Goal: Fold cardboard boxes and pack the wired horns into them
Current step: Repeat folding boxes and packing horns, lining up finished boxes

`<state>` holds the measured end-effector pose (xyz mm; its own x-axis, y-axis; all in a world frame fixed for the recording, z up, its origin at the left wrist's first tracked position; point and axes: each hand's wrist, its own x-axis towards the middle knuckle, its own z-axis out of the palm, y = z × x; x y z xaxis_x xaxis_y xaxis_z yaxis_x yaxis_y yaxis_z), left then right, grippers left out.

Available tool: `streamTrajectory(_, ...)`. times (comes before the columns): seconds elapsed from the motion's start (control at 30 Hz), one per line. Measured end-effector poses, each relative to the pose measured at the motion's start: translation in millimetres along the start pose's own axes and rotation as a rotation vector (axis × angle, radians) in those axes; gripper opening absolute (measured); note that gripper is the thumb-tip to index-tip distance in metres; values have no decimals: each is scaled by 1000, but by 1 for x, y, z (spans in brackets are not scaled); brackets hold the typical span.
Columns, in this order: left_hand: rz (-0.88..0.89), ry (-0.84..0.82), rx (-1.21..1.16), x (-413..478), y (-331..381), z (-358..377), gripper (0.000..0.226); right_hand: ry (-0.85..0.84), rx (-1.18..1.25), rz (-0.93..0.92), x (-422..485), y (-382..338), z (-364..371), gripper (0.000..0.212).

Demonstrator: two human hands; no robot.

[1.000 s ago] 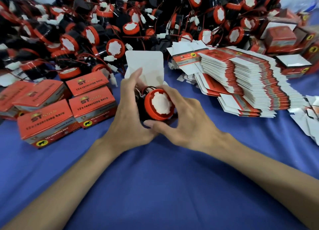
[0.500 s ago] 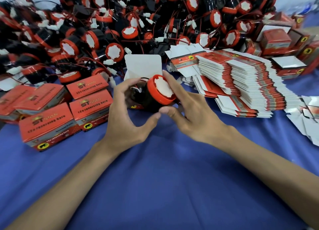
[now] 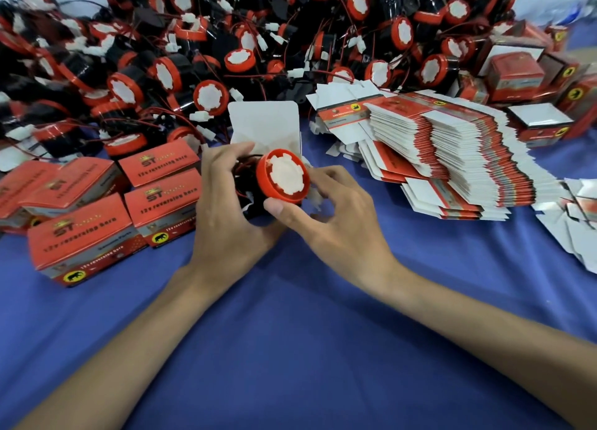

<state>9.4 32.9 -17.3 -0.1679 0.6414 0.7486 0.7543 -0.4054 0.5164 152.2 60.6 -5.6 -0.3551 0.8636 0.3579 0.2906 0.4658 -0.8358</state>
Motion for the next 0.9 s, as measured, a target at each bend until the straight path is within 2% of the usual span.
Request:
streamTrajectory(0.2, 56, -4, 79, -2, -6, 2, 61, 47, 27, -17, 2, -2, -5, 66)
streamTrajectory(0.3, 28, 30, 59, 0, -6, -1, 63, 25, 75, -149, 3, 0, -7, 53)
streamTrajectory(0.4, -94, 81, -16, 1, -8, -4, 64, -116, 213, -245, 13, 7, -20, 41)
streamTrajectory(0.5, -131, 75, -82, 1, -6, -6, 63, -220, 307, -264, 22, 10, -30, 35)
streamTrajectory(0.67, -114, 3, -148, 0, -4, -7, 57, -259, 397, -245, 24, 11, -30, 34)
streamTrajectory(0.77, -128, -67, -195, 1, -3, -7, 57, -274, 344, -250, 20, 8, -27, 29)
streamTrajectory(0.83, -146, -78, -237, 2, -4, -8, 58, -274, 333, -228, 18, 7, -25, 33)
streamTrajectory(0.9, -161, -81, -261, 3, -3, -9, 58, -289, 360, -213, 18, 6, -26, 49)
